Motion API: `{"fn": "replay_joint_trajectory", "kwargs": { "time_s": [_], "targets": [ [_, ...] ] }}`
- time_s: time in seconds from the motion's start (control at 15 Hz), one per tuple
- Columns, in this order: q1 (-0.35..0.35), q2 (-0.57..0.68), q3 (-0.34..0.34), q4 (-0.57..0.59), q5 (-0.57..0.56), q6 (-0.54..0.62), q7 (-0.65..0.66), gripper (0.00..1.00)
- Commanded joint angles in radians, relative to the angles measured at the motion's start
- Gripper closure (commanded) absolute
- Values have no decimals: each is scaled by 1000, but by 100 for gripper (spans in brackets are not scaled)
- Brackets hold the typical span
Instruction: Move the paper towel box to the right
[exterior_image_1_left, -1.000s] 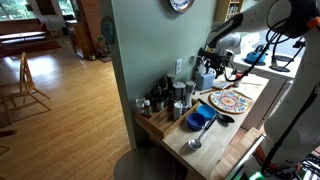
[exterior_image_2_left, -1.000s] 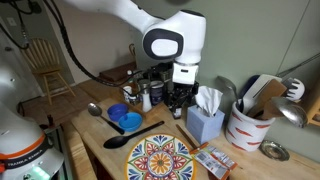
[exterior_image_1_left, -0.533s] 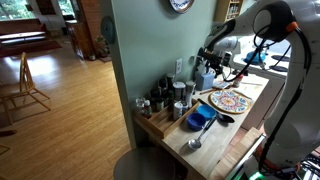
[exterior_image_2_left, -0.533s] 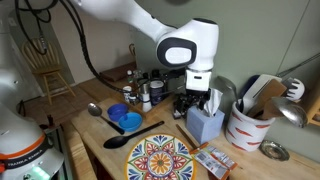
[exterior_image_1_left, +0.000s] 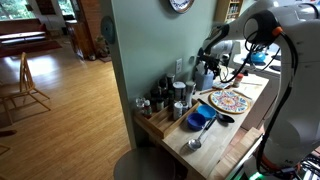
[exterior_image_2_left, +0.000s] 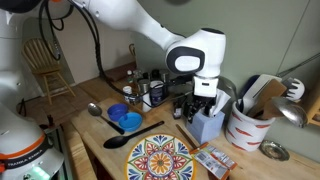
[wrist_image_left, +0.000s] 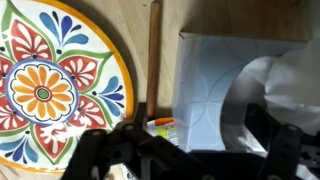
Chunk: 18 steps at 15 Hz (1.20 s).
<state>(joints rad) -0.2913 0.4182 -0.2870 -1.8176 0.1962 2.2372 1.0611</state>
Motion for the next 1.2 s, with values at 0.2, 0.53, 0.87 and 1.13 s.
{"fn": "replay_joint_trajectory", "kwargs": {
  "time_s": [0.2,0.53,0.87,1.13],
  "targets": [
    [-13,56,-5,53,23,-15,-14,0],
    [-22,61,-3,61,28,-17,-17,51],
    [-32,43,3,59,40,-23,-41,87],
    [-53,6,1,56,68,-47,-99,100]
  ]
}}
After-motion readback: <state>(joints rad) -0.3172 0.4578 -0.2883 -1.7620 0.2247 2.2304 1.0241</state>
